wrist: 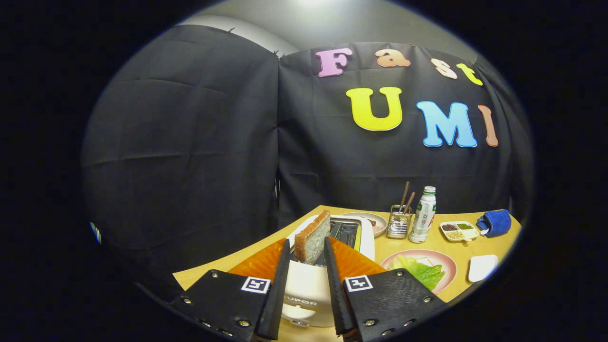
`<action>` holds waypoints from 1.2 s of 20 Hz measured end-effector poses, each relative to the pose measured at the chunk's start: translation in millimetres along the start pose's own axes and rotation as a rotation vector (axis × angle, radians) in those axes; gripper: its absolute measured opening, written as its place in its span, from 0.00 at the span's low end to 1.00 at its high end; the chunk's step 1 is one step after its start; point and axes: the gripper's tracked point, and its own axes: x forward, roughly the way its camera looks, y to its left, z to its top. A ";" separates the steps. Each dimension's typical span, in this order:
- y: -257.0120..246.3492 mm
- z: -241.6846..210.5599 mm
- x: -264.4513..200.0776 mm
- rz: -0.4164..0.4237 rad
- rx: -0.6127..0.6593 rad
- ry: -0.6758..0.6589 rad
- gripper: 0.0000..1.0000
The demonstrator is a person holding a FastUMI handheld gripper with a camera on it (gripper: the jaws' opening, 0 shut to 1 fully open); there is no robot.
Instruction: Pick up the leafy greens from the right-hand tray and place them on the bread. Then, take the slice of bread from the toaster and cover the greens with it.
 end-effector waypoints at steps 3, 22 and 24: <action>5.4 -8.0 21.6 -0.023 0.005 0.027 0.43; -12.9 30.7 31.5 0.007 0.011 -0.019 0.04; -14.1 48.9 23.4 0.020 0.017 -0.054 0.04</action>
